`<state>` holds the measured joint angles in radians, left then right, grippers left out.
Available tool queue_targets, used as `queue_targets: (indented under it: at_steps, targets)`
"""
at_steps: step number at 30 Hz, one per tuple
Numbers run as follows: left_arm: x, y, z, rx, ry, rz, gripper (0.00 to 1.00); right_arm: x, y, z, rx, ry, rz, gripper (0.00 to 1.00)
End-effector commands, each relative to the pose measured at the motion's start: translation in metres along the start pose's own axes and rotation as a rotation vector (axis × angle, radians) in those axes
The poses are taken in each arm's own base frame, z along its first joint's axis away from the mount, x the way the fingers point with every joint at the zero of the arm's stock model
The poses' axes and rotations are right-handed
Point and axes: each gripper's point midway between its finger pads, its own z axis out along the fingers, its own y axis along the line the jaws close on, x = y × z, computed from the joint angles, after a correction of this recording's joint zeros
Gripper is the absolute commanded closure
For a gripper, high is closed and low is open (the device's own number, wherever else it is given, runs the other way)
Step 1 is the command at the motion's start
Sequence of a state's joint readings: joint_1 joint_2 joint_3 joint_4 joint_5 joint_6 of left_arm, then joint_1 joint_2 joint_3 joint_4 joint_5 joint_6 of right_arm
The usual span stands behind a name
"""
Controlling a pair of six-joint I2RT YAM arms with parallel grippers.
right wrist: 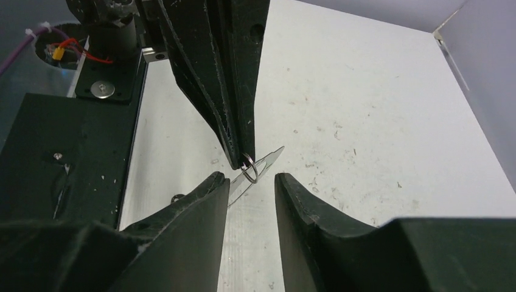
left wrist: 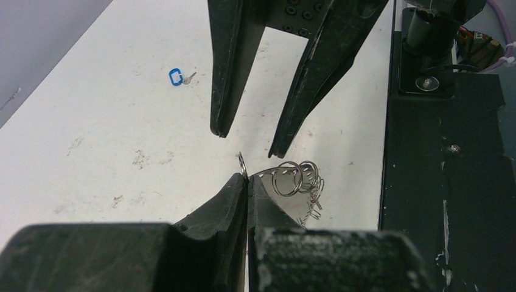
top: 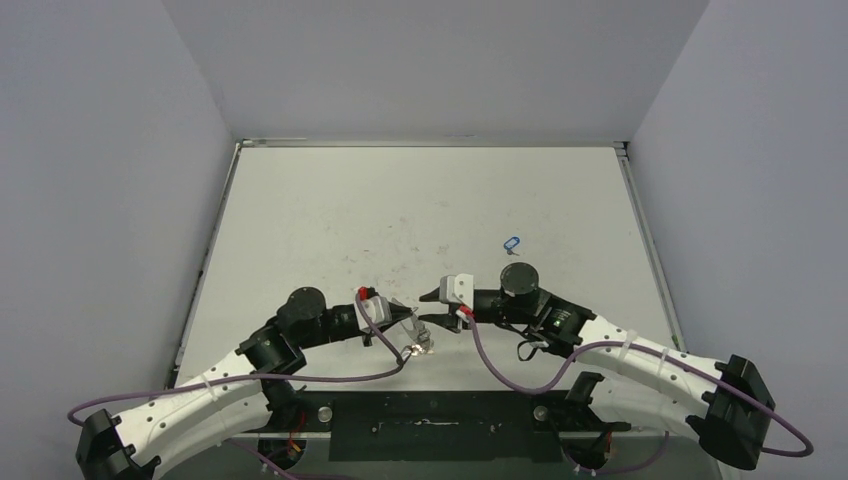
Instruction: Put the keys on the keyring
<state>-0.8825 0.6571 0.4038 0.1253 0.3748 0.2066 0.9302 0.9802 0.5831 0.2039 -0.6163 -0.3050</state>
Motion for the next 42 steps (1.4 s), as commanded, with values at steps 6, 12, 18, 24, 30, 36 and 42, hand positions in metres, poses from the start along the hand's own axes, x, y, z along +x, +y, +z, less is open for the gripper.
queue_targets:
  at_steps: [6, 12, 18, 24, 30, 36, 42]
  targets:
    - [-0.023, -0.003, 0.001, 0.055, -0.025, 0.059, 1.00, -0.001, 0.001, 0.012, -0.137, 0.074, -0.147, 0.73]
    - [-0.021, -0.004, 0.002, 0.059, -0.022, 0.058, 1.00, 0.003, 0.008, 0.015, -0.178, 0.092, -0.138, 0.76]
    - [-0.020, -0.005, 0.002, 0.064, -0.019, 0.056, 1.00, 0.000, 0.008, 0.016, -0.173, 0.077, -0.136, 0.77]
    - [-0.020, -0.006, 0.002, 0.067, -0.017, 0.055, 1.00, -0.011, 0.001, 0.020, -0.142, 0.040, -0.156, 0.73]
    - [-0.019, -0.006, 0.003, 0.069, -0.015, 0.054, 1.00, -0.017, -0.002, 0.021, -0.128, 0.032, -0.166, 0.67]
    - [-0.018, -0.006, 0.003, 0.071, -0.013, 0.053, 1.00, -0.020, -0.003, 0.021, -0.120, 0.023, -0.176, 0.74]
    - [-0.018, -0.006, 0.003, 0.069, -0.013, 0.054, 1.00, -0.012, 0.000, 0.024, -0.141, 0.049, -0.173, 0.98]
